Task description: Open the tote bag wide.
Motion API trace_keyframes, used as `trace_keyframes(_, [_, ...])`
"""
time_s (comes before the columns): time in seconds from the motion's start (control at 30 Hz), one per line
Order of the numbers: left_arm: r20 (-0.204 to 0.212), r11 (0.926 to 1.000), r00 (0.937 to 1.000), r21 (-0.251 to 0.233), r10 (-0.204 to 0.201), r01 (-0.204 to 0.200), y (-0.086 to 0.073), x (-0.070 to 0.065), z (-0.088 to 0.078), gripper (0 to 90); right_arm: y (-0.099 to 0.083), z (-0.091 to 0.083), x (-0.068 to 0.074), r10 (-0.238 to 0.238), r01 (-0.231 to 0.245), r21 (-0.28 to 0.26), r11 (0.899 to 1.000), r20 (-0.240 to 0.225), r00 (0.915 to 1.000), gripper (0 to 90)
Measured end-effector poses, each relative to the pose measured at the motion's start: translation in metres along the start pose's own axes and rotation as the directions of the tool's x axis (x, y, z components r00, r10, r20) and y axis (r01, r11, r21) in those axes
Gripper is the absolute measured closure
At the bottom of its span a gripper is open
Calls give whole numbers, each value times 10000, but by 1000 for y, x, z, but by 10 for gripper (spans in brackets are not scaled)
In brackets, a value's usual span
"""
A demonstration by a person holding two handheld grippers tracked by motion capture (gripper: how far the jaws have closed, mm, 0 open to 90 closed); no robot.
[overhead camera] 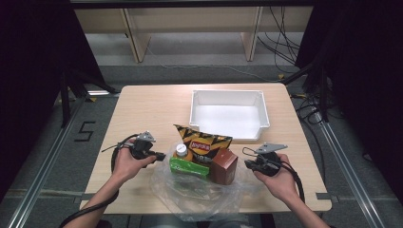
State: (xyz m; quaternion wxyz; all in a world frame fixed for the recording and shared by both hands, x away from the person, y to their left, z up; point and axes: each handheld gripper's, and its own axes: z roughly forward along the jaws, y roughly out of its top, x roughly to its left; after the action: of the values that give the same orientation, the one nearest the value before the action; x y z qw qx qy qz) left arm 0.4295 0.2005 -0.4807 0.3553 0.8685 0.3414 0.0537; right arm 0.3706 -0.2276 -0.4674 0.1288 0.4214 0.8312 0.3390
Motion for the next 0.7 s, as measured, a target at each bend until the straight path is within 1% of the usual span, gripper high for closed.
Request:
trace_keyframes(0.03, [34, 9999, 9999, -39, -155, 155, -1, 0, -1, 866, -1, 2, 1, 145, -146, -125, 9998, -29, 9999, 884])
trace_keyframes(0.07, [3, 9993, 9995, -208, -303, 303, -2, 0, -1, 847, -1, 1, 1, 166, -167, -119, 9998, -54, 9998, 867])
trace_keyframes(0.1, [33, 9989, 9993, -287, -366, 367, -2, 0, -3, 828, -1, 0, 0, 120, -121, -145, 9998, -34, 9999, 852])
trace_keyframes(0.13, [39, 9947, 9968, -650, -795, 796, -2, -1, -5, 793, 0, -2, 1, 259, -260, -132, 9996, -64, 9996, 827])
trace_keyframes(0.17, [0, 9922, 9958, -842, -917, 914, -2, -1, -9, 744, 2, -6, 1, 354, -358, -161, 9992, -235, 9991, 790])
trace_keyframes(0.2, [26, 9855, 9928, -1207, -1195, 1189, -1, -2, -16, 666, 7, -15, -1, 150, -161, -786, 9968, -144, 9998, 722])
trace_keyframes(0.23, [26, 9855, 9928, -1207, -1195, 1189, -1, -2, -16, 623, 7, -15, -1, 150, -161, -786, 9968, -144, 9998, 722])
trace_keyframes(0.27, [80, 9813, 9917, -1439, -1284, 1282, 0, -3, -20, 623, 9, -18, -2, 204, -226, -961, 9951, -243, 9995, 685])
trace_keyframes(0.3, [-22, 9787, 9930, -1692, -1184, 1164, 1, -3, -26, 574, 12, -24, -1, 282, -294, -1211, 9922, -124, 9995, 653])
trace_keyframes(0.33, [-48, 9753, 9925, -1863, -1220, 1190, 2, -4, -31, 514, 16, -30, -2, 241, -281, -1589, 9869, -269, 9993, 627])
trace_keyframes(0.37, [-148, 9721, 9934, -2085, -1134, 1078, 3, -5, -35, 477, 19, -36, -2, 199, -235, -1832, 9828, -216, 9996, 607])
trace_keyframes(0.4, [-241, 9677, 9936, -2306, -1101, 1016, 4, -6, -41, 437, 23, -43, 0, 371, -403, -1931, 9804, -200, 9991, 593])
trace_keyframes(0.43, [-282, 9642, 9930, -2435, -1148, 1046, 5, -7, -44, 381, 29, -51, 1, 386, -433, -2180, 9750, -254, 9989, 585])
trace_keyframes(0.47, [-332, 9583, 9921, -2645, -1213, 1083, 5, -9, -47, 355, 33, -55, 2, 317, -361, -2272, 9732, -233, 9992, 578])
trace_keyframes(0.5, [-330, 9544, 9921, -2784, -1214, 1076, 5, -9, -51, 337, 38, -61, 3, 291, -314, -2419, 9698, -132, 9995, 574])
trace_keyframes(0.53, [-349, 9479, 9898, -2943, -1383, 1221, 4, -11, -53, 312, 43, -65, 3, 94, -118, -2689, 9631, -102, 9999, 571])
trace_keyframes(0.57, [-375, 9430, 9897, -3105, -1381, 1198, 4, -11, -56, 296, 49, -69, 4, 67, -96, -2924, 9563, -111, 9999, 566])
trace_keyframes(0.6, [-334, 9393, 9898, -3211, -1388, 1209, 3, -11, -58, 284, 55, -75, 3, -95, 71, -2983, 9544, -66, 9999, 563])
trace_keyframes(0.63, [-235, 9337, 9886, -3325, -1490, 1329, 2, -12, -60, 277, 61, -79, 5, -72, 42, -3121, 9501, -86, 9999, 560])
trace_keyframes(0.67, [-122, 9301, 9876, -3381, -1567, 1434, 1, -13, -63, 263, 66, -83, 6, -121, 79, -3188, 9478, -110, 9999, 554])
trace_keyframes(0.7, [-43, 9249, 9883, -3530, -1525, 1412, 0, -13, -65, 250, 71, -86, 7, -133, 70, -3343, 9424, -163, 9998, 550])
